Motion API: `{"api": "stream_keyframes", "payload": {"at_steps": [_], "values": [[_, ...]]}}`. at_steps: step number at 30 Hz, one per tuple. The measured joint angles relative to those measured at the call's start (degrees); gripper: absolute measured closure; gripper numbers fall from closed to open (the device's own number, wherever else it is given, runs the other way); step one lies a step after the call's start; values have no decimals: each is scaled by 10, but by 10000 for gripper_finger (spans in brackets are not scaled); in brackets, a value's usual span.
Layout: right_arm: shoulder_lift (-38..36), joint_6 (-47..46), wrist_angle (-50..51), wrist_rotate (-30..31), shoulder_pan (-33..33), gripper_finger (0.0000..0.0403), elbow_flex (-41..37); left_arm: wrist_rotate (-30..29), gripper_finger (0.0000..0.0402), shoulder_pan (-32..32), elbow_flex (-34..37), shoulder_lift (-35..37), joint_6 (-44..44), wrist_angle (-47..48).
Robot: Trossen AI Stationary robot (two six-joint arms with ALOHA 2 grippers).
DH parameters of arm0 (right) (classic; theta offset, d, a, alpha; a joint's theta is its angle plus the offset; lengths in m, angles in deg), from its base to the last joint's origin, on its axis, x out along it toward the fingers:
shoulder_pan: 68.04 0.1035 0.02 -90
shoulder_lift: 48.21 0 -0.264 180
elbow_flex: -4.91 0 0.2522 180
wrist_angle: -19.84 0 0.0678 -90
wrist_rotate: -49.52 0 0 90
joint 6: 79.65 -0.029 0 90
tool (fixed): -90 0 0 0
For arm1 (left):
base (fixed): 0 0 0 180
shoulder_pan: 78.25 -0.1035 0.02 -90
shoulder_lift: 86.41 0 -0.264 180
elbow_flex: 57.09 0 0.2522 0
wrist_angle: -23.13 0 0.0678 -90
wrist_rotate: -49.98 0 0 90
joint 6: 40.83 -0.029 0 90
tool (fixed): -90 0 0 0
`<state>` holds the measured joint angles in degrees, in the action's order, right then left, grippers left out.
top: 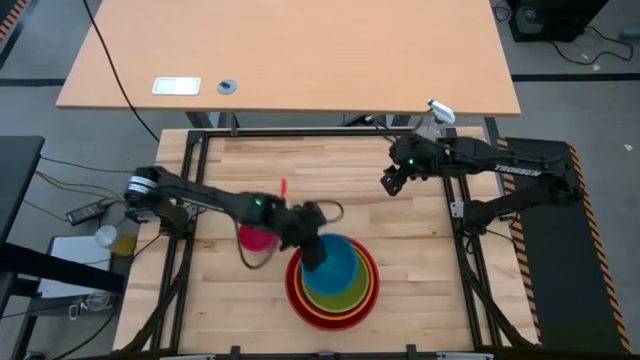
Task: Nest bowls inside each other
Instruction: Stack the blue bowl on top of the green bowl
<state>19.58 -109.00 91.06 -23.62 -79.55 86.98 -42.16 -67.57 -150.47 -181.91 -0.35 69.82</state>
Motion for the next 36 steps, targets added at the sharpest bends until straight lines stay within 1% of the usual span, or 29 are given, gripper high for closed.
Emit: {"api": "stream_keyframes", "payload": {"at_steps": [3,6,11,15,19,23,27,32,34,36], "values": [[0,-17,-5,11,19,195,-2,-4,393,14,-28,-49,-32,0],[1,-20,-14,19,33,195,-2,-23,393,27,-59,-92,-73,4],[2,-36,-39,20,52,195,-2,-100,385,48,-89,-143,-121,4],[2,-42,-50,27,62,195,-2,-120,366,57,-90,-160,-173,11],[2,-42,-55,27,67,195,-2,-148,342,63,-90,-160,-193,42],[2,-42,-55,30,66,195,-2,-145,301,63,-91,-159,-207,43],[2,-42,-55,32,66,195,-2,-122,237,63,-91,-159,-207,45],[2,-42,-56,32,66,195,-2,-106,158,59,-91,-133,-215,50],[2,-42,-56,32,66,195,-2,-106,140,54,-91,-117,-232,49],[2,-44,-58,32,66,195,-2,-107,132,47,-91,-99,-254,42]]}}
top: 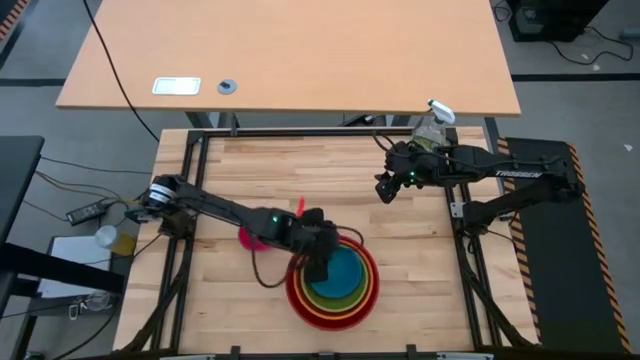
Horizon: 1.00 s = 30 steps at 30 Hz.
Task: Nest bowls inside each other
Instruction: Stack the blue bowl on top of the green bowl, then stack the pink bowl on top of the blue bowl
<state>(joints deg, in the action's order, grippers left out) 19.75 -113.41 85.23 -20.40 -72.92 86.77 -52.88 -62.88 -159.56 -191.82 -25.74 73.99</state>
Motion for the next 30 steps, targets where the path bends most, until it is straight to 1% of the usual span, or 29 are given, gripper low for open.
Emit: {"api": "stream_keyframes", "payload": {"at_steps": [2,3,5,8,10,11,14,17,19,21,22,24,27,30], "values": [[0,-5,-1,0,0,195,0,5,131,-8,0,14,-42,-9],[0,-6,-2,0,0,195,0,23,132,-11,0,21,-76,-19],[0,-7,-6,0,0,195,0,77,137,-16,-1,25,-140,-41],[1,-7,-18,0,0,195,0,129,149,-17,-1,14,-182,-41],[3,-7,-27,0,0,195,0,170,158,-22,-1,-5,-192,-43],[5,-8,-29,0,0,195,0,173,162,-23,0,-15,-193,-38],[15,-8,-36,-1,1,195,0,152,175,-28,1,-41,-193,-36],[25,-9,-40,-3,3,195,0,157,184,-28,1,-62,-193,-35],[33,-8,-47,-5,3,195,0,180,189,-27,1,-76,-193,-30],[39,-7,-51,-7,3,195,0,218,192,-27,1,-87,-189,-29],[40,-7,-56,-7,4,195,0,239,193,-27,1,-89,-187,-28],[42,-6,-62,-8,4,195,0,254,195,-27,1,-89,-178,-25],[42,-3,-65,-8,4,195,0,257,196,-34,2,-77,-179,-21],[42,2,-65,-8,4,195,0,256,196,-44,0,-41,-183,-39]]}}
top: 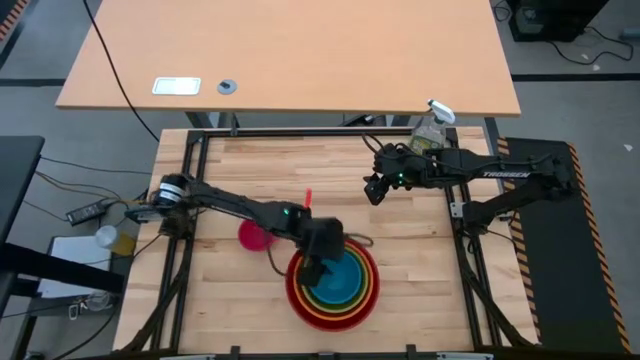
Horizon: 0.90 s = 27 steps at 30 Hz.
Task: Nest bowls inside each other
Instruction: Stack the pink bowl on top of the blue bowl
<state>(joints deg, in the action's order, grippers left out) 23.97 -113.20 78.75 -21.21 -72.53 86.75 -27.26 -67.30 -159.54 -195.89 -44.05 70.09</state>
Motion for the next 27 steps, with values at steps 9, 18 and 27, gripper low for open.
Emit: {"api": "stream_keyframes", "payload": {"at_steps": [9,18,27], "values": [[0,-7,-2,-9,0,195,0,-80,196,-40,0,64,-24,66],[0,-14,-1,-11,22,195,0,-85,196,-99,144,184,-25,76],[0,-13,-6,4,30,195,0,-87,196,-152,375,329,23,76]]}}
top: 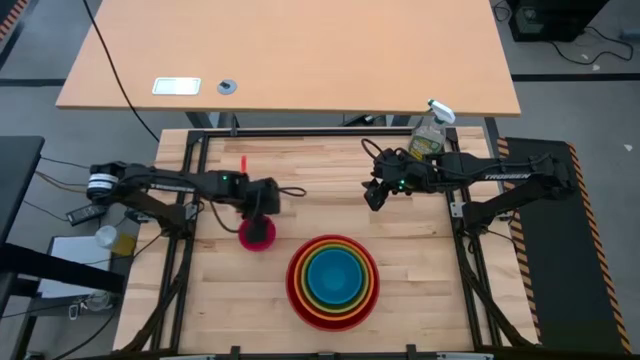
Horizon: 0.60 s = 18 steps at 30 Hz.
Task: Nest bowls inside each other
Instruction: Stack the pink bowl on top of the blue bowl
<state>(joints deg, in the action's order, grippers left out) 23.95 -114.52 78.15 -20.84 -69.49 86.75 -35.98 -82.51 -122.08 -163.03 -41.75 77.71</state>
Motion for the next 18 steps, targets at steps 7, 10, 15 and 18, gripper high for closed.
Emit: {"api": "stream_keyframes", "payload": {"at_steps": [7,10,15,18], "values": [[0,4,-11,0,0,195,0,-45,196,-49,76,15,62,-3],[0,5,-12,0,0,195,0,-57,196,-50,84,12,40,-1],[0,5,-12,0,2,195,0,-75,196,-50,96,12,3,-7],[0,5,-12,0,4,195,0,-74,203,-50,108,12,1,-5]]}}
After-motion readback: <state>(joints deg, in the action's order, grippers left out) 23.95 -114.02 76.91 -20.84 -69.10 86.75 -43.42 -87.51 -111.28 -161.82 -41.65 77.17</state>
